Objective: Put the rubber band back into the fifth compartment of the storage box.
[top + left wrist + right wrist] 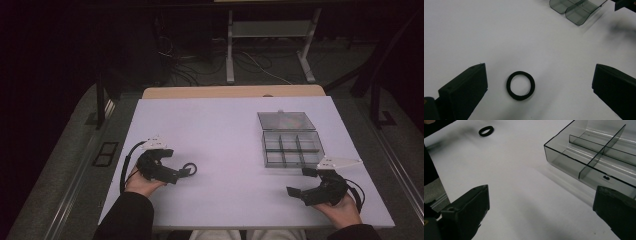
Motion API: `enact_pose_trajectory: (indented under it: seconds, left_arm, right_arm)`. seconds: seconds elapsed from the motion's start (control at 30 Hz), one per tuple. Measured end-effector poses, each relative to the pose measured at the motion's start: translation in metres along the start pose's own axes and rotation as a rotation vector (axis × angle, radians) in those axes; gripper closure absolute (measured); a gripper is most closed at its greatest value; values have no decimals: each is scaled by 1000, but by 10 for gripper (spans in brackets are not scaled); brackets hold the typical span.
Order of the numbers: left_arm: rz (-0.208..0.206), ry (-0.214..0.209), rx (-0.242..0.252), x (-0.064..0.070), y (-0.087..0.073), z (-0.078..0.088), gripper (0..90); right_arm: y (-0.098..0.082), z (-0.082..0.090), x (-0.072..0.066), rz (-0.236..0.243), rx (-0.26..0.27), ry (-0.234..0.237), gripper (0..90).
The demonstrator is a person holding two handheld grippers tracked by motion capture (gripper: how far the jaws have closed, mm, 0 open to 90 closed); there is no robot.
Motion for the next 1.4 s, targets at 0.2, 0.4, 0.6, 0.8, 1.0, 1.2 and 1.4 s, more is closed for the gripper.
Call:
enact_pose_trajectory:
  seconds: [0.2,0.4,0.6,0.8,1.0,1.2,1.4]
  left_arm:
    - [3,10,-21,-6,1,-4,0]
    - [7,14,-41,-15,1,-9,0]
    - [10,22,-50,-21,-1,-14,0]
    - [13,23,-65,-27,-3,-21,0]
    - [18,21,-86,-31,-6,-28,0]
    - [15,27,-118,-37,-10,-36,0]
    - [14,24,-138,-40,-13,-41,48]
  right_arm:
    - [0,1,0,-4,1,-2,4]
    - [0,0,0,-2,0,-4,4]
    - [0,1,1,-1,6,-6,4]
    - [0,1,1,2,3,-7,4]
    - [-1,1,1,5,3,-2,5]
    - [-1,0,1,3,-2,-1,5]
    - [-1,1,1,3,1,10,5]
Point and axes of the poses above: each handheld gripper's, and its own axes: z roughly backward along the jaws, y roughly out of its top, x roughly to its right, the point moved 3 cm from there along -z, roughly forward along the jaws, and after that the axes turned 5 degrees about x, right-handed, at the moved point
